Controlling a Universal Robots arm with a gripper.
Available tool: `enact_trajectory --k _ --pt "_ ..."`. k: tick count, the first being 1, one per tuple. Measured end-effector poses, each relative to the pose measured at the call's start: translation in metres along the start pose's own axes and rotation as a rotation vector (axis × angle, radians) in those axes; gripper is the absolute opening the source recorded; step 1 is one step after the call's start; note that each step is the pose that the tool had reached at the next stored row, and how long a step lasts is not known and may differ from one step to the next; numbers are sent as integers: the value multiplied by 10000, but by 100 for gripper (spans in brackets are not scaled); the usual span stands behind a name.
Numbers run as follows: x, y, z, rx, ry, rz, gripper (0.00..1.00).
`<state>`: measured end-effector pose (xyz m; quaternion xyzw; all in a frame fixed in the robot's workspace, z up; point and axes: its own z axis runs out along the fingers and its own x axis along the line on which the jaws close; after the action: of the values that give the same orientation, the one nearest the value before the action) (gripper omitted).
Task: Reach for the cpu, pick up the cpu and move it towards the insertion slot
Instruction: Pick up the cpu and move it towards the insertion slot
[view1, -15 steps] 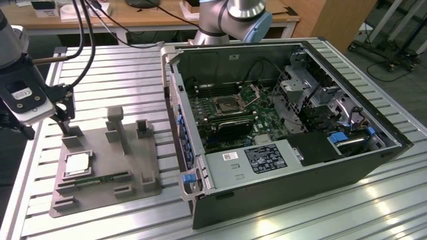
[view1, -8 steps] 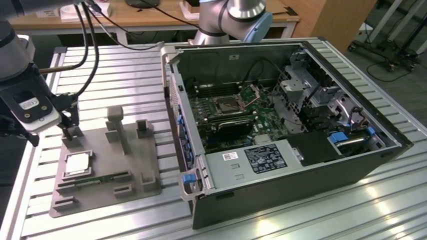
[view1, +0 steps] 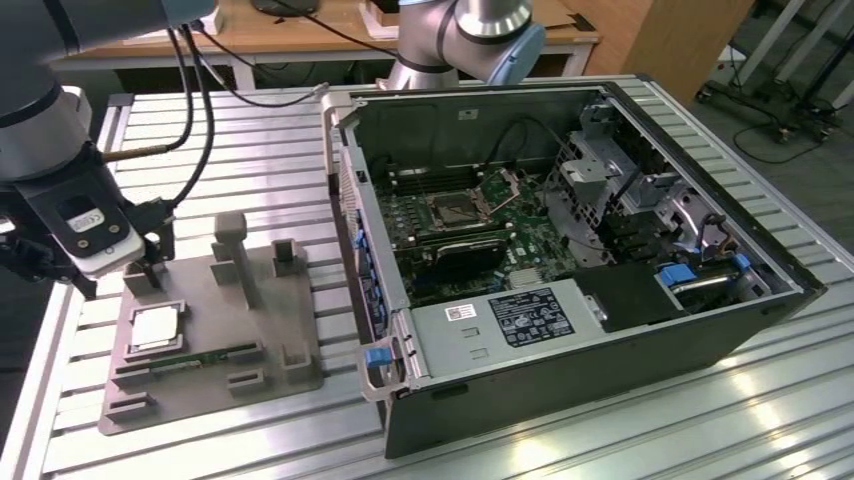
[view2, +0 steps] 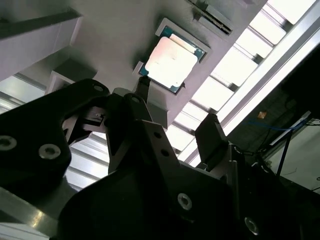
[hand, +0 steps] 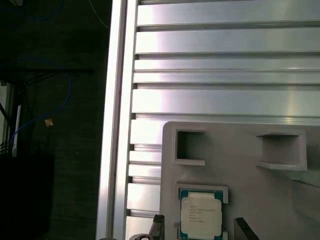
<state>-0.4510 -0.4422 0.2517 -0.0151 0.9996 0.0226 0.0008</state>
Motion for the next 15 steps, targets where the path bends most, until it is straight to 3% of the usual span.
enact_trajectory --k 3,15 --pt "-3 -3 36 1 0 -1 64" --pt "-4 -3 41 1 0 -1 65"
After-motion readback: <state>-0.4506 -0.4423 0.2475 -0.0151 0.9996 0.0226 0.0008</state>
